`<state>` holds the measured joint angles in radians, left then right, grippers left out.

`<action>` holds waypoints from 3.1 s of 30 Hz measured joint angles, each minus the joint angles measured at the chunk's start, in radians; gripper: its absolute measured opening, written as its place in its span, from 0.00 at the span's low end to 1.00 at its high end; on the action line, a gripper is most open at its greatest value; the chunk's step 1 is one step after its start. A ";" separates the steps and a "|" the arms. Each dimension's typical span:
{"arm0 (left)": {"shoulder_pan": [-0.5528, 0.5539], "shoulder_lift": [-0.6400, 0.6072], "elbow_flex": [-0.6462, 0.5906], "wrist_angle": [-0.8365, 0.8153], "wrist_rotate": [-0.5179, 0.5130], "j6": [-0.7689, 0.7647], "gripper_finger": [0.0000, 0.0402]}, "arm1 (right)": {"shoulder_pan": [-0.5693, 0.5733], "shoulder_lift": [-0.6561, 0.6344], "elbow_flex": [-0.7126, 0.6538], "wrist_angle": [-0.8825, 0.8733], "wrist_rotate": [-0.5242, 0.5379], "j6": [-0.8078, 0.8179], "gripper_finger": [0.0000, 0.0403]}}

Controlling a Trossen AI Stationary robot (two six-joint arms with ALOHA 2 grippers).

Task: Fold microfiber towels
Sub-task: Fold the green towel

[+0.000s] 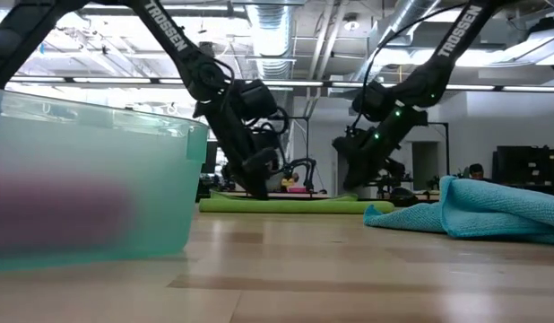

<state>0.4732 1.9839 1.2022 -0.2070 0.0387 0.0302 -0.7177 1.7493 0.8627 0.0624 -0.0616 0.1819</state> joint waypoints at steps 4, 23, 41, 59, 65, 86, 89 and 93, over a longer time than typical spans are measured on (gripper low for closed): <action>0.011 -0.036 -0.001 -0.038 0.043 0.000 0.00 | 0.009 -0.037 0.053 -0.081 -0.065 -0.082 0.15; -0.295 -0.379 -0.213 -0.198 0.028 0.039 0.09 | 0.243 -0.484 -0.264 -0.186 -0.122 -0.290 0.16; -0.316 -0.379 -0.406 -0.017 -0.036 -0.131 0.40 | 0.317 -0.235 -0.376 -0.002 -0.035 -0.308 0.24; -0.323 -0.435 -0.425 -0.012 -0.085 -0.119 0.40 | 0.319 -0.472 -0.381 -0.060 -0.021 -0.321 0.24; -0.357 -0.443 -0.427 0.093 -0.209 0.011 0.40 | 0.319 -0.456 -0.380 -0.042 -0.043 -0.442 0.24; -0.367 -0.271 -0.431 0.096 -0.220 0.038 0.47 | 0.325 -0.227 -0.378 0.010 -0.057 -0.471 0.53; -0.367 -0.270 -0.431 0.094 -0.221 0.039 0.47 | 0.323 -0.210 -0.376 0.021 -0.057 -0.475 0.50; -0.368 -0.269 -0.431 0.087 -0.231 0.037 0.44 | 0.324 -0.197 -0.374 0.019 -0.056 -0.464 0.43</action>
<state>0.1055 1.7153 0.7712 -0.1204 -0.1921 0.0677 -0.3939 1.5524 0.4885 0.0814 -0.1173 -0.2817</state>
